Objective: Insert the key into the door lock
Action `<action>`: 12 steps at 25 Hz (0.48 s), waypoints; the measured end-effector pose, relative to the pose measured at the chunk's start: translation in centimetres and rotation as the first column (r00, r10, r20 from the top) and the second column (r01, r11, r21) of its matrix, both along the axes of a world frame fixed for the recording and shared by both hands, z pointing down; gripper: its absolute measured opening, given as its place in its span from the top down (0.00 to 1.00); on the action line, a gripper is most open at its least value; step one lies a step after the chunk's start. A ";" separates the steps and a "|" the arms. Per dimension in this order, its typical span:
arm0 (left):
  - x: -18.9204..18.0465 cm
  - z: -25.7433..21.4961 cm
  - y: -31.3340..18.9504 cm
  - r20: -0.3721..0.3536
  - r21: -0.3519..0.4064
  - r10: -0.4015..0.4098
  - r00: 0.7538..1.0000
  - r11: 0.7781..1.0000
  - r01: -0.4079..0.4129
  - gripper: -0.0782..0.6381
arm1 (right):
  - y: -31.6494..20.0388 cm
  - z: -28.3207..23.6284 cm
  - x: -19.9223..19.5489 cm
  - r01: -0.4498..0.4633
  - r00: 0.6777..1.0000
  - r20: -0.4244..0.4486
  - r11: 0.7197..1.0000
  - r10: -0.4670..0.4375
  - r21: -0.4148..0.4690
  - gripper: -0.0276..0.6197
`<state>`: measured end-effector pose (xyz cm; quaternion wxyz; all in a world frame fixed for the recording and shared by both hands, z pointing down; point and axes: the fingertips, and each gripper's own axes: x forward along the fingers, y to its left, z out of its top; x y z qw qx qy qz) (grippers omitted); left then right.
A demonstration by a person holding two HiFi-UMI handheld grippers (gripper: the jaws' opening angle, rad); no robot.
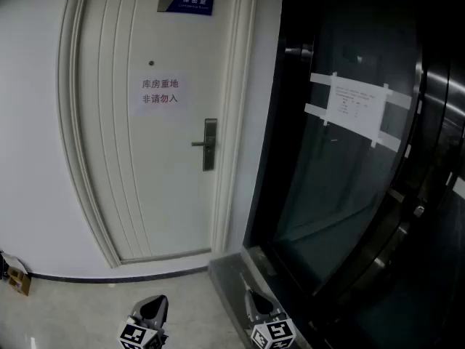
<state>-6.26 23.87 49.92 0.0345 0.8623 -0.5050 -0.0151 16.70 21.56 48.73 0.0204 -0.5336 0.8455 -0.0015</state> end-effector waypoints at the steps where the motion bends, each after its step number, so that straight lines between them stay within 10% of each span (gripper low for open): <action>1: -0.1 0.0 -0.1 -0.001 0.002 0.000 1.000 1.000 0.000 0.89 | -0.1 -0.1 0.0 -0.003 1.000 0.007 1.000 0.003 0.004 0.94; 12: -2.3 0.2 -1.0 -0.011 0.009 0.006 1.000 1.000 -0.006 0.89 | -1.0 -0.2 -0.5 -0.043 0.998 0.045 0.999 0.042 0.020 0.94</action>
